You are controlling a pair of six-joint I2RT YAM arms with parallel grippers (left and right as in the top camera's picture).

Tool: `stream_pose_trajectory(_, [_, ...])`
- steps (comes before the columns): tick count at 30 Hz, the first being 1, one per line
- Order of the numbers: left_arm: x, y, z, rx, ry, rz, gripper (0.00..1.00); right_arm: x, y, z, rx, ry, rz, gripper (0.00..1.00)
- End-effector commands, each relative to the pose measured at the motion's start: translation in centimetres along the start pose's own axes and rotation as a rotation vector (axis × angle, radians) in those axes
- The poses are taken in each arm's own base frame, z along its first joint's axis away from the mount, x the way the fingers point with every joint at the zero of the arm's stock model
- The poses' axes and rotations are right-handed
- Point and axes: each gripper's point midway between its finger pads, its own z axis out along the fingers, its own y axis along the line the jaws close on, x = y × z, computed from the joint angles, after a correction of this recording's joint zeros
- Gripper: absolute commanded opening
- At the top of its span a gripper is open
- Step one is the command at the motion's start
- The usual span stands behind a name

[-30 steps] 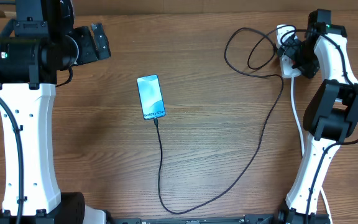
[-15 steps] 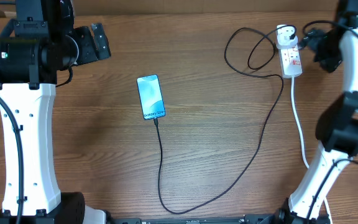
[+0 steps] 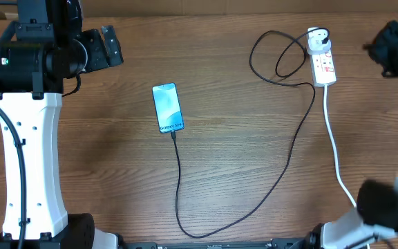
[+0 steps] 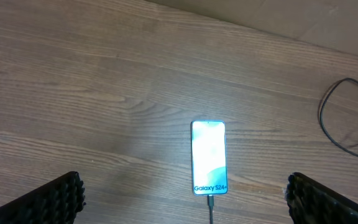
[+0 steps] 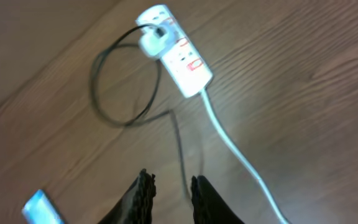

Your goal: Plug charger to phone and switch on socket

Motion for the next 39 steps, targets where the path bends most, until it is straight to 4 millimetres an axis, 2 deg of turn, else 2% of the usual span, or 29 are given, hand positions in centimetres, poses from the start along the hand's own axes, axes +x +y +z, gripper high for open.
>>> stream_pose_trajectory(1, [-0.4, 0.3, 0.0, -0.013, -0.011, 0.006, 1.0, 2.1, 1.9, -7.4, -0.091, -0.119, -0.094, 0.22])
stream_pose_trajectory(4, [-0.4, 0.3, 0.0, -0.014, -0.011, 0.006, 1.0, 4.8, 2.3, -11.6, -0.137, -0.164, -0.126, 0.24])
stream_pose_trajectory(5, [-0.4, 0.3, 0.0, -0.014, -0.011, 0.006, 1.0, 5.7, 2.3, -12.9, -0.154, -0.178, -0.136, 0.27])
stream_pose_trajectory(6, [-0.4, 0.3, 0.0, -0.013, -0.011, 0.006, 1.0, 6.7, 2.3, -14.3, -0.178, -0.194, -0.144, 0.34])
stream_pose_trajectory(7, [-0.4, 0.3, 0.0, -0.014, -0.011, 0.006, 1.0, 7.4, 2.4, -15.7, -0.205, -0.22, -0.153, 0.5])
stream_pose_trajectory(8, [-0.4, 0.3, 0.0, -0.013, -0.011, 0.006, 1.0, 8.0, 2.5, -16.9, -0.232, -0.246, -0.16, 1.0])
stream_pose_trajectory(13, [-0.4, 0.3, 0.0, -0.014, -0.011, 0.006, 1.0, 12.4, 3.2, -23.3, -0.427, -0.347, -0.205, 1.0])
stream_pose_trajectory(16, [-0.4, 0.3, 0.0, -0.014, -0.011, 0.006, 1.0, 14.8, 3.2, -26.1, -0.506, -0.399, -0.236, 1.0])
stream_pose_trajectory(21, [-0.4, 0.3, 0.0, -0.013, -0.011, 0.006, 1.0, 17.0, 1.6, -28.9, -0.513, -0.507, -0.249, 1.0])
stream_pose_trajectory(26, [-0.4, 0.3, 0.0, -0.014, -0.011, 0.006, 0.99, 20.9, 1.1, -31.6, -0.565, -0.612, -0.436, 1.0])
stream_pose_trajectory(29, [-0.4, 0.3, 0.0, -0.013, -0.011, 0.006, 1.0, 22.4, 0.4, -31.6, -0.561, -0.63, -0.463, 1.0])
stream_pose_trajectory(33, [-0.4, 0.3, 0.0, -0.014, -0.011, 0.006, 1.0, 24.0, -0.6, -28.6, -0.523, -0.58, -0.522, 1.0])
stream_pose_trajectory(39, [-0.4, 0.3, 0.0, -0.014, -0.011, 0.006, 1.0, 22.8, 0.5, -23.6, -0.592, -0.686, -0.582, 1.0])
